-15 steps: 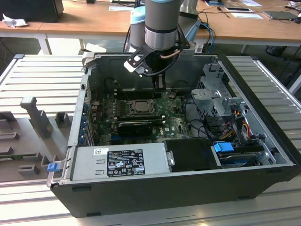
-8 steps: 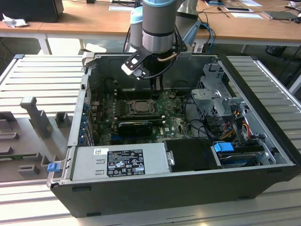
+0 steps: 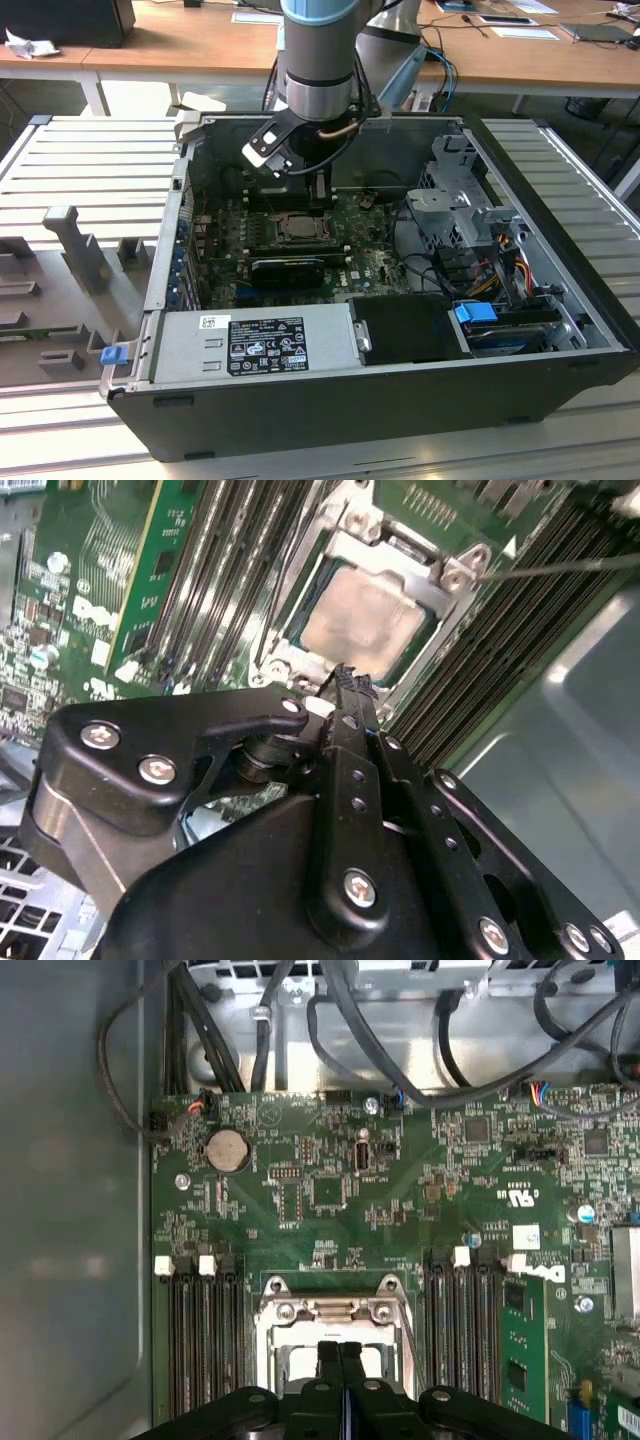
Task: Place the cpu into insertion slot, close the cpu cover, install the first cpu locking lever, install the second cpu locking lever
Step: 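Close the cpu cover, then install the first cpu locking lever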
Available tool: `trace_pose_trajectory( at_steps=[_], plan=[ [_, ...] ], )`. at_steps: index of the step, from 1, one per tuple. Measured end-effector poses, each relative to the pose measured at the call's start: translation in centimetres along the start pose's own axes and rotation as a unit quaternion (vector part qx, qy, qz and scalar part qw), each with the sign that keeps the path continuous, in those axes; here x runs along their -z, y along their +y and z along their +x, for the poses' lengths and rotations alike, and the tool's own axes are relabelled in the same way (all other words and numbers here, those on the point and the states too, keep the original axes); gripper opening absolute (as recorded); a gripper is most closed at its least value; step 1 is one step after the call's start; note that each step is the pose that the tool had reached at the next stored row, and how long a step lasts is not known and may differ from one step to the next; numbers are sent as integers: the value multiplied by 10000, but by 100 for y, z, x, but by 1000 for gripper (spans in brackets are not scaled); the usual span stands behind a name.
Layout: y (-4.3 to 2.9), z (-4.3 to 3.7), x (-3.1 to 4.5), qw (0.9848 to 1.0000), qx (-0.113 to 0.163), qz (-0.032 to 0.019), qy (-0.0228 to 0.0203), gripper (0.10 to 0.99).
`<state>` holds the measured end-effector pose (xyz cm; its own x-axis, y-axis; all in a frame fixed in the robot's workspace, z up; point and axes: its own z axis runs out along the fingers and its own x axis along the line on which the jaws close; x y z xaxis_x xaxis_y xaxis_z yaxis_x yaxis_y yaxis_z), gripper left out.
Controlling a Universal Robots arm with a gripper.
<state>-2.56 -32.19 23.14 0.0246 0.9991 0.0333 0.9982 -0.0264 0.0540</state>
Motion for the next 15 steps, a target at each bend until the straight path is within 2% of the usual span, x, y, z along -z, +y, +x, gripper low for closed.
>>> trace_pose_trajectory(
  at_steps=[5, 8, 13, 15],
  plan=[
    [-116, -4, 3, 10000, 0, 0, -1, 106],
    [-223, -6, 7, 10000, 0, 0, 0, 106],
    [-279, -7, 10, 10000, 0, 0, 0, 106],
    [-281, -7, 11, 10000, 1, 0, 0, 106]
  ],
)
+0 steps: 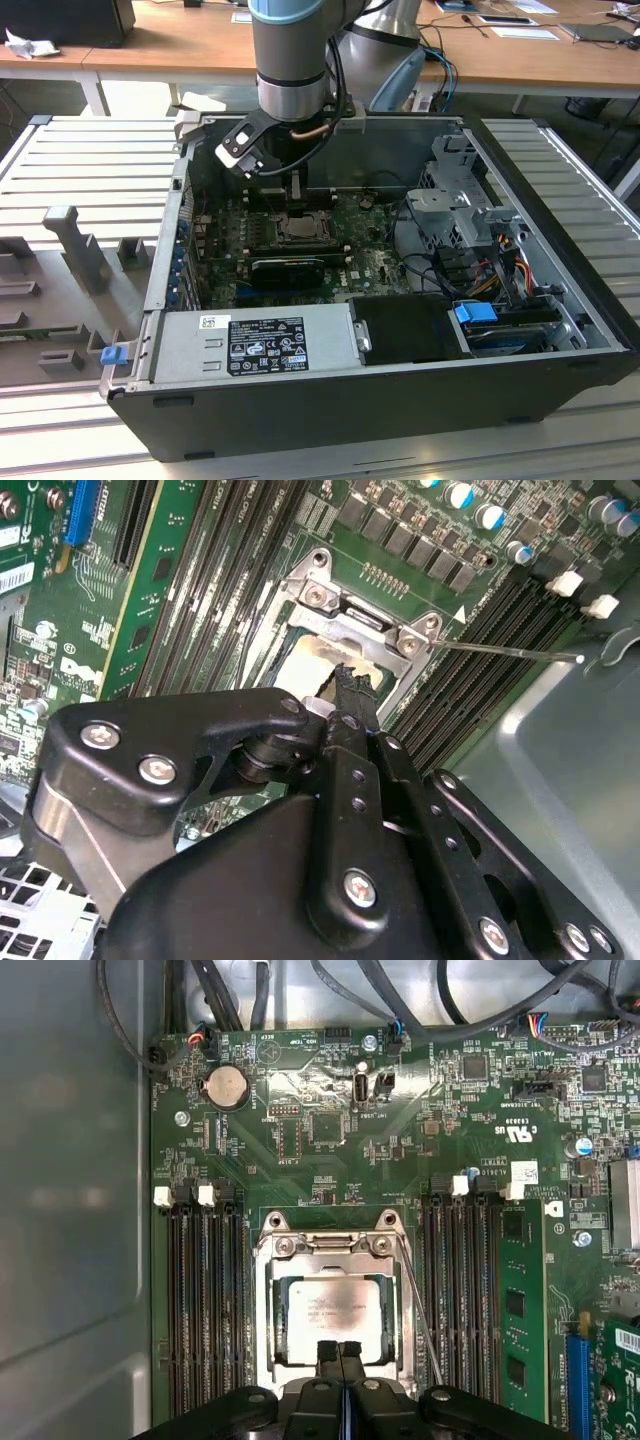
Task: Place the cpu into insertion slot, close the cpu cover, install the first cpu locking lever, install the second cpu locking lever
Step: 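Install the first cpu locking lever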
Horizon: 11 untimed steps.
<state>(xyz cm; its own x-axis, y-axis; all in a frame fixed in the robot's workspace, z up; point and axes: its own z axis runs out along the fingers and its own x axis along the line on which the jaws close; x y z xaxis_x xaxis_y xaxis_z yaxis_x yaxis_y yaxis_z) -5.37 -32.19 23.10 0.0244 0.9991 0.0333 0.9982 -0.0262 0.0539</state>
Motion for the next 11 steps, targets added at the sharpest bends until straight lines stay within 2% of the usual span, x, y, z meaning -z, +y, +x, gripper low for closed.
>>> trace_pose_trajectory(
  at_steps=[11],
  plan=[
    [3, 3, 69, 10000, -1, -1, 1, 106]
  ],
)
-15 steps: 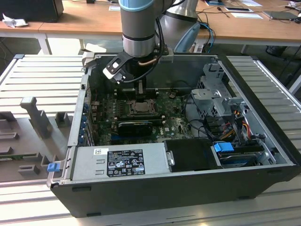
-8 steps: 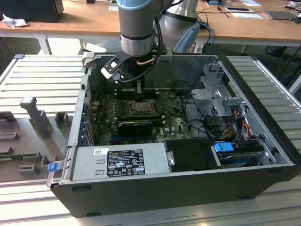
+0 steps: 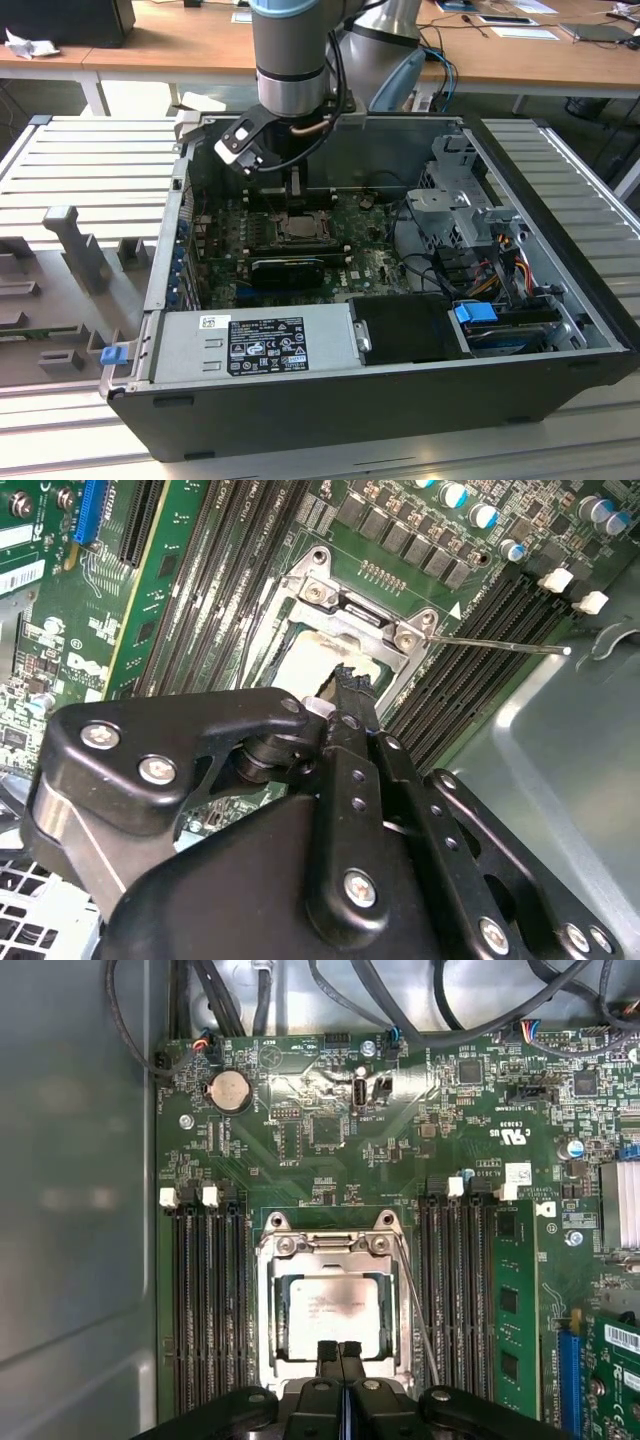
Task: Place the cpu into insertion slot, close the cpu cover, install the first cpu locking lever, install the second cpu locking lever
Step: 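Install the first cpu locking lever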
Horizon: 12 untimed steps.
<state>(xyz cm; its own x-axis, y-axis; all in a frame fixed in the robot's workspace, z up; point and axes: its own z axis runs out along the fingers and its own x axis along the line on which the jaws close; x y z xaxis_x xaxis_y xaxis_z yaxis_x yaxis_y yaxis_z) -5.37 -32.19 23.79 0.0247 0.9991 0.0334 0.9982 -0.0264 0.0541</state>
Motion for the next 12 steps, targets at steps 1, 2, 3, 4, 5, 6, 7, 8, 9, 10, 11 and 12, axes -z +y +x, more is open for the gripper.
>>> trace_pose_trajectory(
  at_steps=[1, 2, 3, 4, 5, 6, 7, 8, 9, 10, 11, 12],
  plan=[
    [1, 0, 11, 10000, 0, 0, 0, 106],
    [2, 1, 31, 10000, 0, 0, -1, 106],
    [2, 1, 39, 10000, 0, 0, 0, 106],
    [3, 2, 50, 10000, 0, 0, 0, 106],
    [4, 2, 68, 10000, 0, 0, 0, 106],
    [5, 3, 86, 10000, 0, 0, 0, 106],
    [6, 4, 112, 10000, 0, 0, -1, 106],
    [9, 5, 165, 10000, 0, 0, 0, 106],
    [10, 6, 192, 10000, 0, 0, 0, 106],
    [12, 7, 216, 10000, 0, 0, 0, 106],
    [14, 8, 253, 10000, 0, 0, 0, 106],
    [15, 9, 281, 10000, 0, 0, -1, 106]
  ],
)
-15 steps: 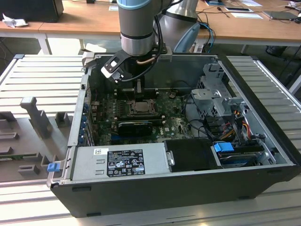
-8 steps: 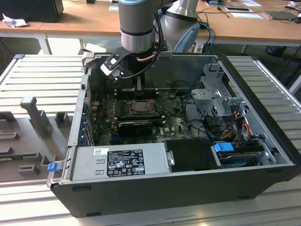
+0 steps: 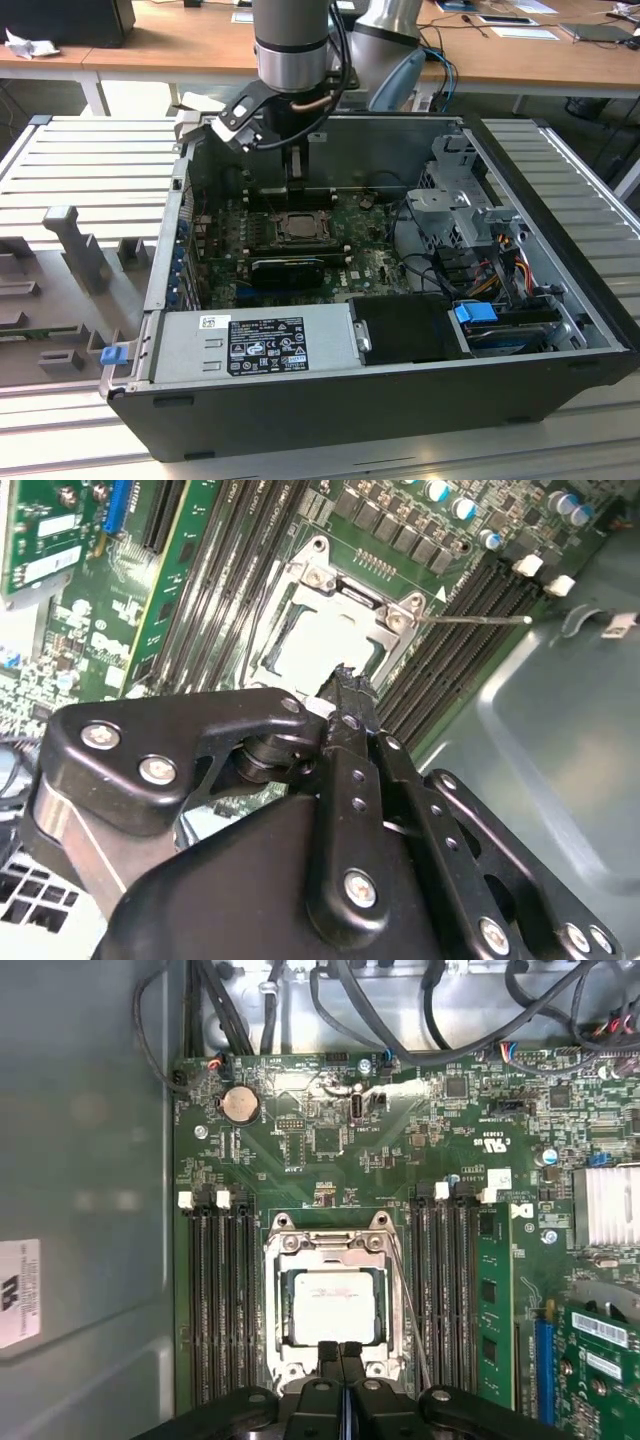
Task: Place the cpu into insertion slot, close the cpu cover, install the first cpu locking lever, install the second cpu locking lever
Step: 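Install the first cpu locking lever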
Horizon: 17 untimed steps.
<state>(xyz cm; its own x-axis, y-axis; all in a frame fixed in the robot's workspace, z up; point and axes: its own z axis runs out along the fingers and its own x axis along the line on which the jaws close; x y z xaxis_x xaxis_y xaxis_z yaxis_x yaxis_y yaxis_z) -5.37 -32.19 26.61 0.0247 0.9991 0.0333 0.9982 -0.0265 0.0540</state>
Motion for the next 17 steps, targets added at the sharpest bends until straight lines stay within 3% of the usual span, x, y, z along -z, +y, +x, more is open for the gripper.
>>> trace_pose_trajectory(
  at_steps=[5, 12, 17],
  plan=[
    [11, 6, 207, 10000, 1, 0, 1, 106],
    [9, -25, 207, 10000, 64, 3, 5, 106],
    [9, -26, 199, 9987, 509, 22, 26, 106]
  ],
)
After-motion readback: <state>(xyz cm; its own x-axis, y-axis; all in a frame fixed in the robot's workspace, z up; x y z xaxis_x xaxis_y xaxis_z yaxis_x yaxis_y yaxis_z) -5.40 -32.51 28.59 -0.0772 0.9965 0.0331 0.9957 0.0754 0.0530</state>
